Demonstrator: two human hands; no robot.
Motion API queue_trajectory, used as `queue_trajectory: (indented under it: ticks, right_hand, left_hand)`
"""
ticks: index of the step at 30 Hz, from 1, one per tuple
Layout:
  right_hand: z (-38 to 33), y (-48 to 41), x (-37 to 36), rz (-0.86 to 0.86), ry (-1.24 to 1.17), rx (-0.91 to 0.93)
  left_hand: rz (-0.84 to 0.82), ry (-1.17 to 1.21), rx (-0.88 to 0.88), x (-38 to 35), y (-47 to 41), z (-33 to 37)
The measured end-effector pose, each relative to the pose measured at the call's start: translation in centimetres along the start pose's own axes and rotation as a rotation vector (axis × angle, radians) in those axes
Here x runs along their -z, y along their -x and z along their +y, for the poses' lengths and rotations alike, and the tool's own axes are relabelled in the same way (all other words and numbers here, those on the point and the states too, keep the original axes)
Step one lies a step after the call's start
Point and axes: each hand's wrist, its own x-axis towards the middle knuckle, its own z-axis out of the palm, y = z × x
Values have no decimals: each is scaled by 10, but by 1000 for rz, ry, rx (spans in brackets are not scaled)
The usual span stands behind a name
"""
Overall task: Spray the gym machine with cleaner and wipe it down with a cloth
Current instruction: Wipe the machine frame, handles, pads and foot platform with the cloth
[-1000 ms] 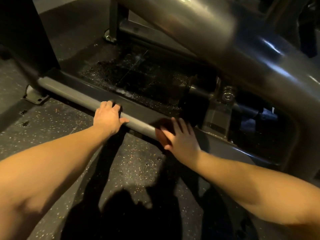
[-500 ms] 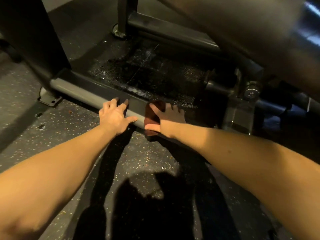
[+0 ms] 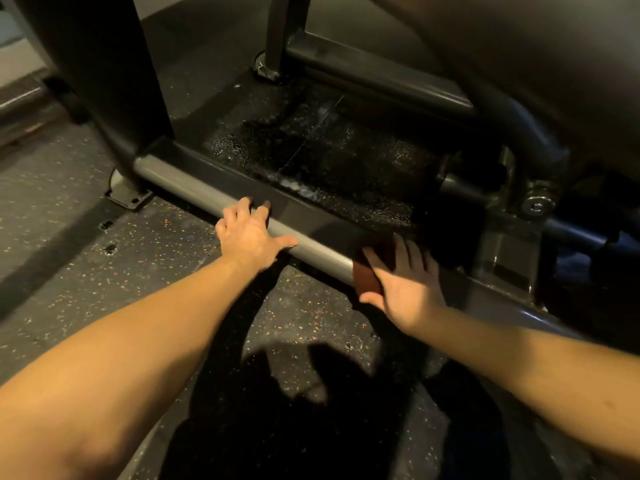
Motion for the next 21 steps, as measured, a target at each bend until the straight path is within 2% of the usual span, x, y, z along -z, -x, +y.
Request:
queue_trajectory:
  ticks: [7, 10, 12, 14, 16, 18, 21]
  right_hand:
    - [-96, -93, 46, -48, -65, 109]
    - [-96, -81, 44, 13, -97, 114]
    - [-88, -63, 35, 102, -233, 142]
    - [-85, -44, 34, 220, -565, 163]
    - [-86, -31, 43, 258, -911, 170]
    - [-91, -24, 52, 228, -1076, 170]
    - [-102, -18, 64, 117, -1176, 176]
  left_hand:
    - [-24, 18, 37, 9, 2, -1]
    - [15, 67, 47, 16, 13, -9]
    - [3, 118, 66, 18, 23, -12]
    - [-80, 376, 108, 20, 31, -12]
    - [-254, 781, 191, 24, 40, -3]
    - [-469, 1082, 326, 30, 51, 7]
    - [-667, 1336, 360, 36, 67, 12]
